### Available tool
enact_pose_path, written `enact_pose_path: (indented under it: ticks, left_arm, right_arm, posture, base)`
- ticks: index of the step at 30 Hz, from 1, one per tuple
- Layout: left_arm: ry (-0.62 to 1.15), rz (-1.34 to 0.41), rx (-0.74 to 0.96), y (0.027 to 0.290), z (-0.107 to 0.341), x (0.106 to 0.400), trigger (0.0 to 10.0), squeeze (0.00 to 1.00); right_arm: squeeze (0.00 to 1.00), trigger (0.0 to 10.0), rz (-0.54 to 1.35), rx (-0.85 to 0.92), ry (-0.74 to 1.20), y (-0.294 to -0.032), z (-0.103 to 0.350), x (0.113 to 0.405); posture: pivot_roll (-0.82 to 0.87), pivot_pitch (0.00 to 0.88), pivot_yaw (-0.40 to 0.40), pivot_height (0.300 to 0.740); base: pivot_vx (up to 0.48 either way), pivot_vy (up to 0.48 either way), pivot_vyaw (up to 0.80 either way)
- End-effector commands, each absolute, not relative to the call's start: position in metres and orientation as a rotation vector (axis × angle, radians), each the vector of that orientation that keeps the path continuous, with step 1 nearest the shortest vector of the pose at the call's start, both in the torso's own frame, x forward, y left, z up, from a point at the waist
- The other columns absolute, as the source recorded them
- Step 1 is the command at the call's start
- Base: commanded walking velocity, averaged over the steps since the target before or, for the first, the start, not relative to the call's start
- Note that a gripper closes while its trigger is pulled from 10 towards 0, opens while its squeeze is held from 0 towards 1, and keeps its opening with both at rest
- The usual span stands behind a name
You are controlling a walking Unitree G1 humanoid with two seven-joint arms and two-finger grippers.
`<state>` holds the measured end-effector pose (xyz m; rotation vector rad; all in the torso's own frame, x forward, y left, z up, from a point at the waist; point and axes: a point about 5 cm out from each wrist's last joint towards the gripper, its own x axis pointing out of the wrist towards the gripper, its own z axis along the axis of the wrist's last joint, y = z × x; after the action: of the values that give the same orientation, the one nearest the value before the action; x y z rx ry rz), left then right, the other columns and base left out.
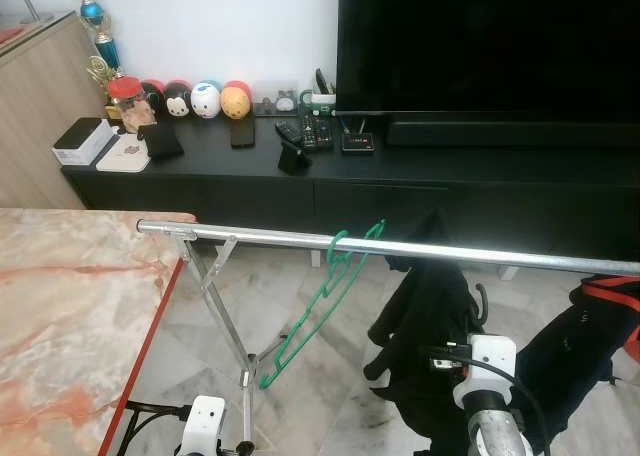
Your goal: Hang hanger
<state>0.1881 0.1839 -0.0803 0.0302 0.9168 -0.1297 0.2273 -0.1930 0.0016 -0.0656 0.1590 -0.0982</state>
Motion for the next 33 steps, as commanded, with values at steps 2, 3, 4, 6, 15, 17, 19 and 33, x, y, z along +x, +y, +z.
enact_pose_path:
  ticks: [2, 3, 4, 6, 15, 17, 19, 33]
  left_arm:
    - [0.927, -0.124, 0.053, 0.19, -0.0807, 0.1859, 10.0, 0.0]
    - [0.927, -0.124, 0.053, 0.19, -0.0807, 0.1859, 10.0, 0.0]
    - [0.926, -0.122, 0.052, 0.19, -0.0806, 0.1861, 10.0, 0.0]
    - [0.923, -0.117, 0.05, 0.1901, -0.0804, 0.1865, 10.0, 0.0]
    - [0.92, -0.114, 0.048, 0.19, -0.08, 0.1875, 10.0, 0.0]
    - [0.918, -0.111, 0.047, 0.1901, -0.0798, 0.1878, 10.0, 0.0]
    - [0.917, -0.109, 0.045, 0.1901, -0.0797, 0.1879, 10.0, 0.0]
    - [0.918, -0.106, 0.044, 0.1903, -0.0797, 0.188, 10.0, 0.0]
  right_arm:
    - [0.0, 10.0, -0.11, -0.062, 0.107, -0.1943, 0.0098, 0.2338]
    - [0.0, 10.0, -0.11, -0.062, 0.107, -0.1943, 0.0098, 0.2338]
    - [0.0, 10.0, -0.113, -0.062, 0.105, -0.1946, 0.0102, 0.2343]
    - [0.0, 10.0, -0.116, -0.06, 0.105, -0.1949, 0.0103, 0.2352]
    - [0.0, 10.0, -0.12, -0.057, 0.101, -0.1948, 0.0116, 0.2372]
    - [0.0, 10.0, -0.12, -0.057, 0.102, -0.1944, 0.0115, 0.2376]
    - [0.0, 10.0, -0.119, -0.057, 0.104, -0.1941, 0.0113, 0.2378]
    - [0.0, 10.0, -0.117, -0.054, 0.113, -0.1918, 0.0099, 0.2386]
  posture:
    - [-0.06, 0.0, 0.051, 0.74]
    - [-0.06, 0.0, 0.051, 0.74]
    - [-0.06, 0.0, 0.052, 0.74]
    - [-0.06, 0.0, 0.052, 0.74]
    - [-0.06, 0.0, 0.058, 0.74]
    - [-0.06, 0.0, 0.056, 0.74]
    - [-0.06, 0.0, 0.056, 0.74]
    - [-0.06, 0.0, 0.058, 0.74]
  base:
    - [0.0, 0.0, 0.0]
    - [0.0, 0.0, 0.0]
    - [0.0, 0.0, 0.0]
    - [0.0, 0.0, 0.0]
    - [0.0, 0.0, 0.0]
    - [0.0, 0.0, 0.0]
    - [0.0, 0.0, 0.0]
    - [0.0, 0.0, 0.0]
